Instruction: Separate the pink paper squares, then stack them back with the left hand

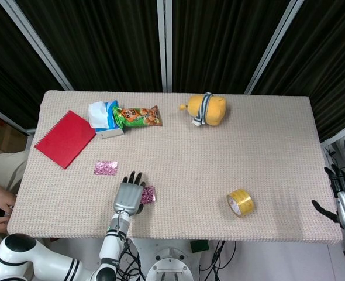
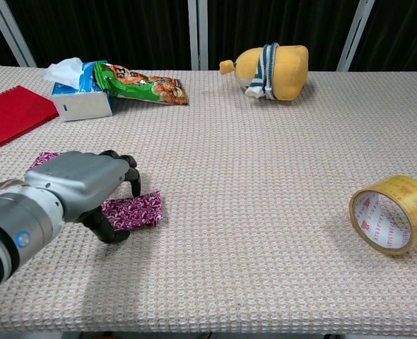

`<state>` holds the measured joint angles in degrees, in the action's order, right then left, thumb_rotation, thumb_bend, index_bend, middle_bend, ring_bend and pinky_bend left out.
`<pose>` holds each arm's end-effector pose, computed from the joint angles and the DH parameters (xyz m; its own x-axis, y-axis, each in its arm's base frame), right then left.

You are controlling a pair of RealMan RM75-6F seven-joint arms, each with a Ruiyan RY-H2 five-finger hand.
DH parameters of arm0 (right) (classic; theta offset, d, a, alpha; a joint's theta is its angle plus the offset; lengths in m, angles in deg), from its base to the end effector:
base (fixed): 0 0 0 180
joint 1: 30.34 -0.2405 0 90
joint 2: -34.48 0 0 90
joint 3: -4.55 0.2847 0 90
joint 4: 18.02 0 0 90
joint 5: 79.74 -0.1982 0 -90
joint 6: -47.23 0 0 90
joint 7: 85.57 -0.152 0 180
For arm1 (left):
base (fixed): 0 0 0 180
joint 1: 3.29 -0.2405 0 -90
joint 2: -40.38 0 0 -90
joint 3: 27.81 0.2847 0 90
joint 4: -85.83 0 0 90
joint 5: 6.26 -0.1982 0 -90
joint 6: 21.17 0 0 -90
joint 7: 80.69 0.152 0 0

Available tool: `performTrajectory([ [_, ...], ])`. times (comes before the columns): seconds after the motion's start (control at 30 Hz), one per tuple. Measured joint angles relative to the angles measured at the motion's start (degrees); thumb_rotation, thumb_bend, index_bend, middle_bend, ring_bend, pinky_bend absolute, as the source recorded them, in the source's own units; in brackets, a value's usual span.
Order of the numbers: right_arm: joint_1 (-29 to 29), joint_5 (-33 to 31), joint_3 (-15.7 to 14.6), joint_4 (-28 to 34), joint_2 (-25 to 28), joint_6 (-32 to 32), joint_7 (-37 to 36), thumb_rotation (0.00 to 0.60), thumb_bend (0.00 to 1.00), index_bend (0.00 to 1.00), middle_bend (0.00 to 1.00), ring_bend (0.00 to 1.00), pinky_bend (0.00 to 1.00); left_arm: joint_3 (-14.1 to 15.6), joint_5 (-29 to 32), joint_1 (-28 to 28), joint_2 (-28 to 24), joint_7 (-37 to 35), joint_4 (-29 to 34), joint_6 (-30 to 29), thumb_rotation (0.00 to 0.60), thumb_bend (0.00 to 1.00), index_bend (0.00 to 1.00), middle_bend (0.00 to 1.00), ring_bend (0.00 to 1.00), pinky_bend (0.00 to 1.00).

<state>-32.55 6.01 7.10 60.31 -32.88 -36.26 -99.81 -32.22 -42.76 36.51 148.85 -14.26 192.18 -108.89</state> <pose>-0.3843 -0.1747 0.1848 0.3362 -0.0341 0.9412 -0.9392 0.0614 0.3378 -0.1277 0.2467 -0.0798 0.5970 0.4177 0.6849 0.7949 -0.1929 -0.5752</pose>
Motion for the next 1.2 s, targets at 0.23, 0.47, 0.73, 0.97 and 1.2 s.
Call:
performTrajectory([
  [0.23, 0.0, -0.1, 0.0, -0.1, 0.0, 0.0, 0.0, 0.6, 0.52, 0.0, 0.0, 0.0, 0.0, 0.2, -0.2, -0.5, -0.4, 0.6, 0.7, -0.4, 0.509, 0.31, 0.24, 0.07, 0.0, 0.19],
  [0.47, 0.0, 0.0, 0.0, 0.0, 0.0, 0.0, 0.1, 0.6, 0.52, 0.0, 0.0, 0.0, 0.0, 0.4, -0.2, -0.8, -0.7, 1.0, 1.5, -0.4, 0.508, 0.31, 0.24, 0.07, 0.0, 0.19],
  [0.73, 0.1, 0.1, 0.0, 0.1, 0.2, -0.5, -0.1, 0.6, 0.52, 0.0, 0.0, 0.0, 0.0, 0.7, -1.9, -1.3, -1.4, 0.8, 2.8, -1.2, 0.507, 0.31, 0.23, 0.07, 0.0, 0.19],
  [0.97, 0.5, 0.2, 0.3, 0.7, 0.9, -1.3, -0.4, 0.6, 0.52, 0.0, 0.0, 0.0, 0.0, 1.8, -8.9, -2.4, -7.1, 0.4, 6.8, -5.6, 0.509, 0.31, 0.23, 0.07, 0.0, 0.2],
  [1.2, 0.7, 0.4, 0.6, 2.0, 1.7, -2.5, -0.3, 0.6, 0.52, 0.0, 0.0, 0.0, 0.0, 3.2, -9.8, -4.2, -19.0, -2.8, 7.1, -3.8, 0.522, 0.31, 0.2, 0.06, 0.0, 0.2],
])
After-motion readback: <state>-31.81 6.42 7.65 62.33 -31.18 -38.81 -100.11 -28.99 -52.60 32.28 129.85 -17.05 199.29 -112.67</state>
